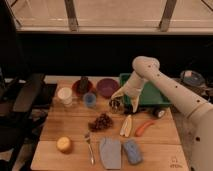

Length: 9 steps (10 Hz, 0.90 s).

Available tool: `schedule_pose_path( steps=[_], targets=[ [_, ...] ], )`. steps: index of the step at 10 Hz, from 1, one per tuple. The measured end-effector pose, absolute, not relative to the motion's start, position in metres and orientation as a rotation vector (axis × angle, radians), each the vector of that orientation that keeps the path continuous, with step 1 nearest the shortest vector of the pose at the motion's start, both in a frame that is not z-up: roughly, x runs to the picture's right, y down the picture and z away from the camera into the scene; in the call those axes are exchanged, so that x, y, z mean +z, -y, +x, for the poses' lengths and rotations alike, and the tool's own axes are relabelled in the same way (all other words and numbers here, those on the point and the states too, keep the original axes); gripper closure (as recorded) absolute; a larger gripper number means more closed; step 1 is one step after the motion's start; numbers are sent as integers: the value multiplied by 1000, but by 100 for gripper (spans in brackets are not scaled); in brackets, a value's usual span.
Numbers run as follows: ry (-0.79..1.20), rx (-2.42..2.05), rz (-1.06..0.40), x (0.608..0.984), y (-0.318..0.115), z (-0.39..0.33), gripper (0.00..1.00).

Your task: Place pepper in metal cup

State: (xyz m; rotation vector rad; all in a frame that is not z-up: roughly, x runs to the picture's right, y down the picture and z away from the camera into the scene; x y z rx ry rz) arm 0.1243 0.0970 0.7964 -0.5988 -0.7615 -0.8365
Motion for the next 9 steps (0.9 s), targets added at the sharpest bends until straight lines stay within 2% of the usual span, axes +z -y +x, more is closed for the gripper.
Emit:
schedule_pose_path(
  steps=[6,9],
  targets=[
    [693,-667,-647,787,-152,205,20],
    [667,-613,-647,789,-161,214,20]
  ],
)
